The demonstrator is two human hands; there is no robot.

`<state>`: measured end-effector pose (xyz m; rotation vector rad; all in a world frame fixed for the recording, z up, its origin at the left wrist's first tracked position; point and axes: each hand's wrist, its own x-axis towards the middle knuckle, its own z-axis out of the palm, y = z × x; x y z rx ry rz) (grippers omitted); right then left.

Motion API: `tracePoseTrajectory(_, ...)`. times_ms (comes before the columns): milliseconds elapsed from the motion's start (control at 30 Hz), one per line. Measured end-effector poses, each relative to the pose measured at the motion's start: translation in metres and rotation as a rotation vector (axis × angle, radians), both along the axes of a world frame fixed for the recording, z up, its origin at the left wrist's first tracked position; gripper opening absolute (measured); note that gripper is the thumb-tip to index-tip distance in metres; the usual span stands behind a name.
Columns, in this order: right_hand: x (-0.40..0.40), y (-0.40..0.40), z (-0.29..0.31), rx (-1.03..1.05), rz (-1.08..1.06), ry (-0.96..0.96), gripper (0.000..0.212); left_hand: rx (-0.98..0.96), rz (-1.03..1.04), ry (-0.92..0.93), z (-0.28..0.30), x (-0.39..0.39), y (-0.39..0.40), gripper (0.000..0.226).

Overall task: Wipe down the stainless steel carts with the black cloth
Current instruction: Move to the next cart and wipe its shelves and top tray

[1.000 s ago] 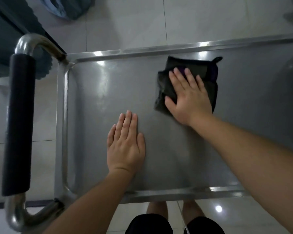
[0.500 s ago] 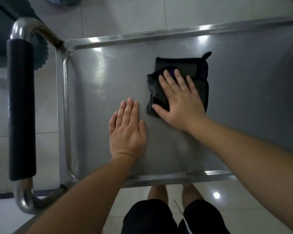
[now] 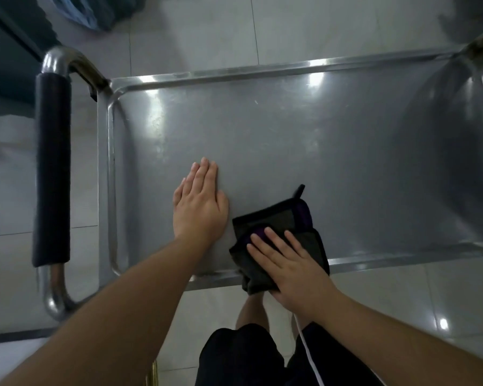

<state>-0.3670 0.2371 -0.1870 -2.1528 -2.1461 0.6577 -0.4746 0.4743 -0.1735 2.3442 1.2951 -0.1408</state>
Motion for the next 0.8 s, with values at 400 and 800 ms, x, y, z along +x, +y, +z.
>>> tracePoseTrajectory(400, -0.012, -0.003, 0.062, -0.218, -0.058, 0.131, 0.052, -0.248, -0.175, 0.174, 0.065, -0.021, -0.045, 0.055)
tracePoseTrajectory(800, -0.007, -0.068, 0.154, -0.273, -0.196, -0.045, 0.031, -0.078, -0.18, 0.242, 0.141, -0.068, -0.167, 0.048)
